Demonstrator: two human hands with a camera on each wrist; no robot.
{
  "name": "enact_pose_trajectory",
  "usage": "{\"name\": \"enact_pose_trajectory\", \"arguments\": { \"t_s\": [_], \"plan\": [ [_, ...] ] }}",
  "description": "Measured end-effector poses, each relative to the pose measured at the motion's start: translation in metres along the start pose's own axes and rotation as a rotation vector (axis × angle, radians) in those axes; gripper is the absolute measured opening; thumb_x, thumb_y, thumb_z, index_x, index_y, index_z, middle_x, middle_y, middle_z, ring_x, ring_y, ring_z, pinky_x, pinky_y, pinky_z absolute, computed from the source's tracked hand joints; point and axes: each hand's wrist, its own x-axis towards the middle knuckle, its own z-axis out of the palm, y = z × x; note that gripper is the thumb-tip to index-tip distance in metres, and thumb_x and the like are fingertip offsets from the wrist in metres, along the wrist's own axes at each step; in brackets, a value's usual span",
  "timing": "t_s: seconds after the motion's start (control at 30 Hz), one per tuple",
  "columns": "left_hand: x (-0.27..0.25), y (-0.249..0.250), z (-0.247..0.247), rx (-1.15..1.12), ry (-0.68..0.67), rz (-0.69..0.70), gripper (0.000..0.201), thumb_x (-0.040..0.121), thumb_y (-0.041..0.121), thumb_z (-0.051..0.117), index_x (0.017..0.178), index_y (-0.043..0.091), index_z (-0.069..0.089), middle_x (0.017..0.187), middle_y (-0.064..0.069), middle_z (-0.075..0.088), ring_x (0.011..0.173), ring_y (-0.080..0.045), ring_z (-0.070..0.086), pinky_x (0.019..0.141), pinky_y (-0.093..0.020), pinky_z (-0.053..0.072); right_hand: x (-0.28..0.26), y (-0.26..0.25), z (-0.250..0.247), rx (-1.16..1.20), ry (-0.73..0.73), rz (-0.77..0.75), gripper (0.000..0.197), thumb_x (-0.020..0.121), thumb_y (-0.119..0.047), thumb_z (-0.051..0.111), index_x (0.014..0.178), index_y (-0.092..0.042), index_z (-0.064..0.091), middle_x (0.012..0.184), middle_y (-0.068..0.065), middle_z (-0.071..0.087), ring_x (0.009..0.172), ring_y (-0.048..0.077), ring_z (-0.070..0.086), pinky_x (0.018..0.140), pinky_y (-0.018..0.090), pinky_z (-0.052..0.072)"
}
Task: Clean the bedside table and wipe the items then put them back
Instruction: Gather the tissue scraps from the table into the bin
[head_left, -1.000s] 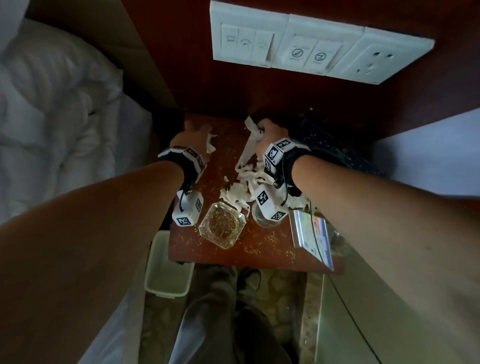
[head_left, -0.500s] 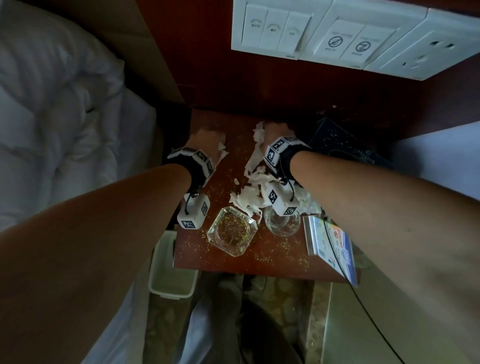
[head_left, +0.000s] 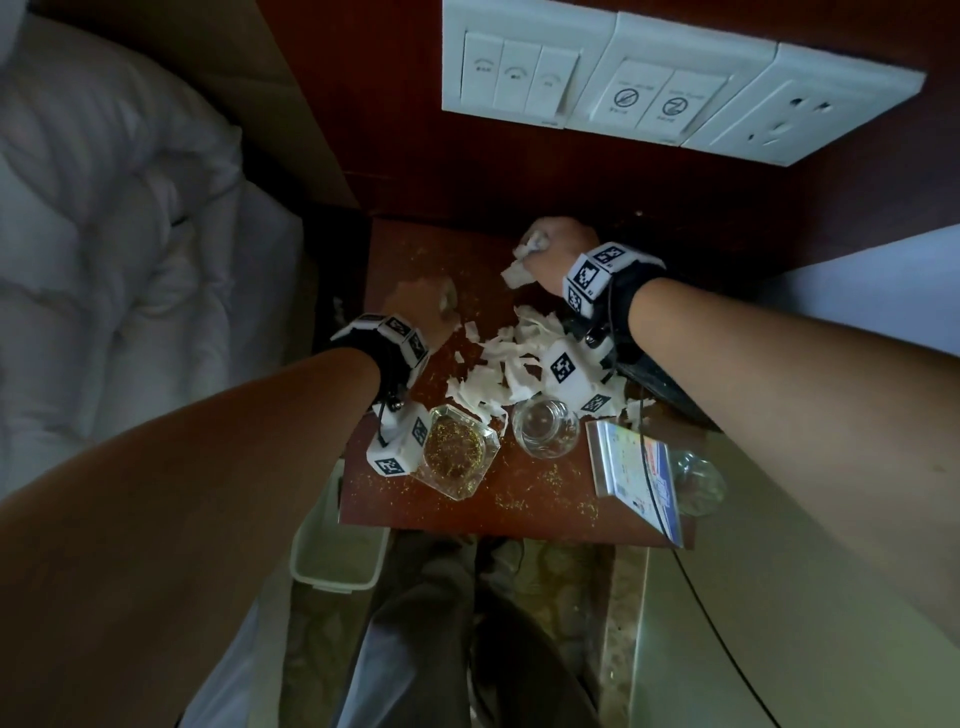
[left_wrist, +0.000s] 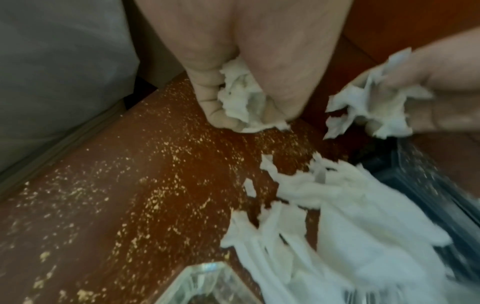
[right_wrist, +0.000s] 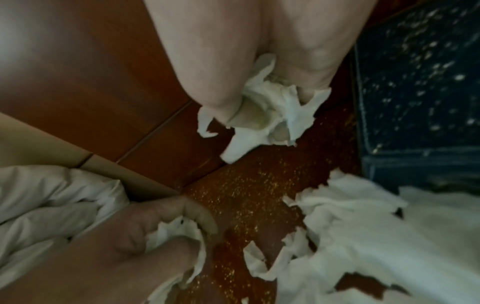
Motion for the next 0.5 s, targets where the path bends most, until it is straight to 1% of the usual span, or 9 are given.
{"name": "enact_pose_trajectory", "arguments": {
  "t_s": [0.07,0.1,0.17,0.23,0.27,0.33,0.37,0.43,0.5],
  "plan": [
    [0.0,0.002,0.007,-0.001,-0.045,0.032,0.028,0.093,0.033,0.063,0.114,0.015,0.059,0.101,-0.002,0.059,0.089,-0.019,0.055,0.07,-0.028,0.041,0.0,0.006,-0.005,-0.03,0.036,-0.058,0.02,0.09,-0.03,0.064,0.098,-0.012,0.064,0.099,0.005,0.063,0.092,0.022,0.061,0.07,0.028,0.046],
    [0.001,0.003,0.01,-0.007,-0.06,0.043,0.034,0.09,0.039,0.066,0.114,0.015,0.058,0.101,-0.003,0.06,0.089,-0.02,0.056,0.07,-0.028,0.041,-0.002,0.008,-0.007,-0.076,0.038,-0.085,0.02,0.088,-0.03,0.065,0.095,-0.011,0.062,0.1,0.007,0.064,0.091,0.023,0.061,0.069,0.028,0.045],
    [0.002,0.005,0.017,-0.014,-0.09,0.069,0.046,0.084,0.046,0.071,0.117,0.018,0.057,0.106,-0.004,0.063,0.089,-0.02,0.057,0.07,-0.028,0.041,-0.004,0.014,-0.009,-0.211,0.007,-0.096,0.017,0.091,-0.02,0.062,0.103,-0.008,0.06,0.114,0.012,0.062,0.103,0.029,0.061,0.073,0.029,0.045],
    [0.003,0.01,0.021,0.005,-0.13,0.092,0.059,0.08,0.049,0.075,0.127,0.022,0.052,0.116,-0.004,0.062,0.096,-0.022,0.058,0.075,-0.029,0.043,-0.003,0.015,-0.006,-0.29,-0.01,-0.101,0.032,0.091,-0.011,0.059,0.122,-0.007,0.057,0.125,0.014,0.057,0.11,0.033,0.058,0.078,0.032,0.047],
    [0.003,0.012,0.023,0.025,-0.162,0.1,0.067,0.078,0.051,0.076,0.133,0.024,0.048,0.122,-0.005,0.059,0.102,-0.024,0.058,0.08,-0.031,0.046,-0.003,0.014,-0.004,-0.312,-0.026,-0.098,0.037,0.09,-0.01,0.059,0.127,-0.009,0.055,0.126,0.015,0.056,0.109,0.033,0.059,0.078,0.032,0.047],
    [0.005,0.017,0.027,0.077,-0.225,0.121,0.08,0.073,0.054,0.078,0.14,0.028,0.043,0.132,-0.007,0.055,0.114,-0.03,0.058,0.092,-0.04,0.051,-0.008,0.013,0.003,-0.373,-0.081,-0.102,0.04,0.089,-0.013,0.063,0.129,-0.01,0.056,0.126,0.014,0.057,0.109,0.033,0.06,0.079,0.033,0.048],
    [0.005,0.019,0.028,0.11,-0.261,0.14,0.083,0.072,0.054,0.079,0.141,0.027,0.042,0.134,-0.007,0.055,0.116,-0.031,0.058,0.095,-0.044,0.051,-0.007,0.016,0.008,-0.393,-0.111,-0.115,0.043,0.088,-0.018,0.067,0.129,-0.01,0.056,0.127,0.014,0.057,0.112,0.033,0.059,0.083,0.034,0.048],
    [0.005,0.021,0.032,0.168,-0.291,0.177,0.08,0.071,0.05,0.081,0.138,0.024,0.047,0.131,-0.006,0.059,0.114,-0.03,0.06,0.095,-0.043,0.051,-0.011,0.018,0.015,-0.381,-0.13,-0.152,0.048,0.084,-0.028,0.073,0.127,-0.012,0.058,0.13,0.014,0.057,0.118,0.033,0.056,0.09,0.037,0.046],
    [0.004,0.021,0.033,0.223,-0.279,0.191,0.074,0.071,0.047,0.082,0.134,0.023,0.052,0.127,-0.006,0.062,0.11,-0.03,0.062,0.092,-0.041,0.052,-0.013,0.017,0.022,-0.397,-0.163,-0.159,0.051,0.083,-0.027,0.075,0.127,-0.011,0.058,0.132,0.016,0.056,0.121,0.033,0.054,0.093,0.037,0.045]
  ]
}}
